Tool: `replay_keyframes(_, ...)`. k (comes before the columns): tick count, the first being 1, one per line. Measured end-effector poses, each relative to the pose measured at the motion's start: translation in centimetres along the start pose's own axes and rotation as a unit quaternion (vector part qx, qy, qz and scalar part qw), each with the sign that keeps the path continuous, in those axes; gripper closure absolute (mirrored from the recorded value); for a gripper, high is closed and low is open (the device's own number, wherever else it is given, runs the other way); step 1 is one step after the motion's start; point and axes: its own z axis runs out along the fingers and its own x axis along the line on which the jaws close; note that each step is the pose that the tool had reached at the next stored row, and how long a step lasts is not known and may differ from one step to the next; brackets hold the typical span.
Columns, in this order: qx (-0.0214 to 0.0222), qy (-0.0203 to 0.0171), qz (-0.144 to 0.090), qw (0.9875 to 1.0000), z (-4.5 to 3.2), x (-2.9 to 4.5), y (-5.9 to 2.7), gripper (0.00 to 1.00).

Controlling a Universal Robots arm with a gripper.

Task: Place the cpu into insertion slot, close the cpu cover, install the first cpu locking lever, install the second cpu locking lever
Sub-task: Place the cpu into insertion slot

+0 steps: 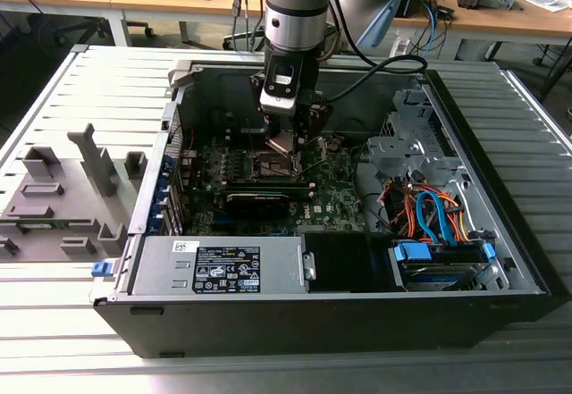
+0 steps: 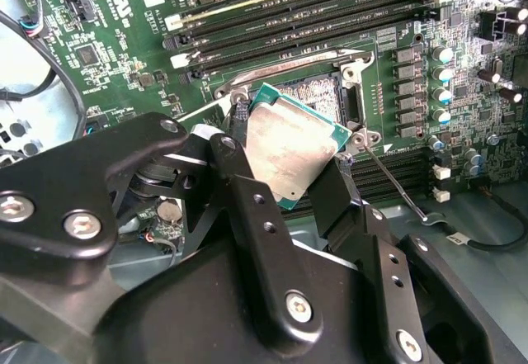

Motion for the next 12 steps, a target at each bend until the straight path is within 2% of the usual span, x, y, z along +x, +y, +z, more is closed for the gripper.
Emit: replay_keyframes(12,0.0007,-0.0006,0.004,1.0000,0.01,0.00,0.00,0.46)
